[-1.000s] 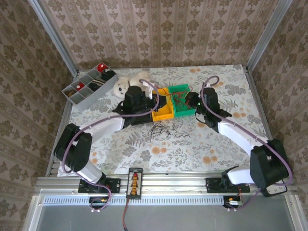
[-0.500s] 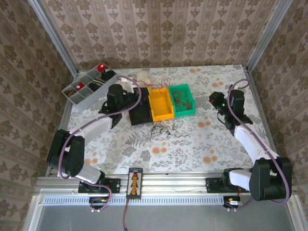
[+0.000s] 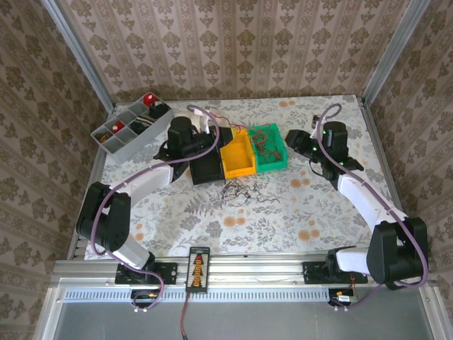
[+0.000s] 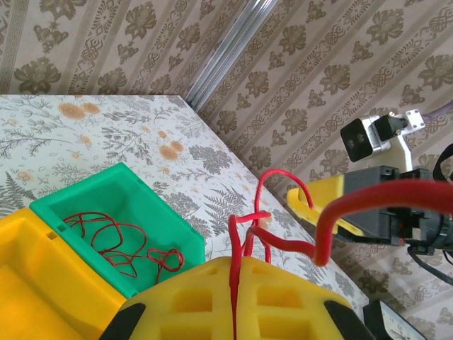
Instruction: Untangle the cables
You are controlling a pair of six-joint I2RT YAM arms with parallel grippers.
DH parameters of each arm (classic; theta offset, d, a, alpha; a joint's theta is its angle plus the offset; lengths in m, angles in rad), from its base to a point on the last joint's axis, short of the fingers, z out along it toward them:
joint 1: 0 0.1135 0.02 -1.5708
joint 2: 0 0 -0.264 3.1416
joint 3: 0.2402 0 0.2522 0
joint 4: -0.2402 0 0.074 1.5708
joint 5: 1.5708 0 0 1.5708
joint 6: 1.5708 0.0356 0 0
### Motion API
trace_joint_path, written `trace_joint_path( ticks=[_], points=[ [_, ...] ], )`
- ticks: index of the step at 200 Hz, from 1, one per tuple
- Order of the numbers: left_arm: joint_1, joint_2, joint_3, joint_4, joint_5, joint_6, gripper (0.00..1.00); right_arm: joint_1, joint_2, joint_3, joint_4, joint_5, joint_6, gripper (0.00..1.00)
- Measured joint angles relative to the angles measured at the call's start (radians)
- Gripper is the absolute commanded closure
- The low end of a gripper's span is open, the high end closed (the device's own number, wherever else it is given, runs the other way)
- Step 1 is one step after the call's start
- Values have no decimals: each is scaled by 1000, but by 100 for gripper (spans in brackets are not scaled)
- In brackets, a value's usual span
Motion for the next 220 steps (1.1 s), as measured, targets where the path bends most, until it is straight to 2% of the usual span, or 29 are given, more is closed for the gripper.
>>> trace_joint_path(
  ticks=[41,60,86,108,154,191,220],
  points=[
    [-24,20,47,-76,21,32,100,84,50,64,8,-51,-26,52],
    [-57,68,137,-183,-40,86,100,72,46,64,-8,-3,-34,53],
    [-138,177,346,-411,-207,197,100,36,-9,44,-55,117,-37,54],
    [-191,314,573,-605,-306,266,100,-13,-101,4,-93,213,-37,55],
    [-208,652,1045,-1005,-452,348,100,-54,-219,-35,-161,303,-56,56],
    [-215,782,1178,-1215,-555,399,100,-56,-238,-51,-204,322,-71,56],
    [-226,848,1310,-1336,-584,417,100,-57,-238,-57,-214,325,-77,56]
  ],
)
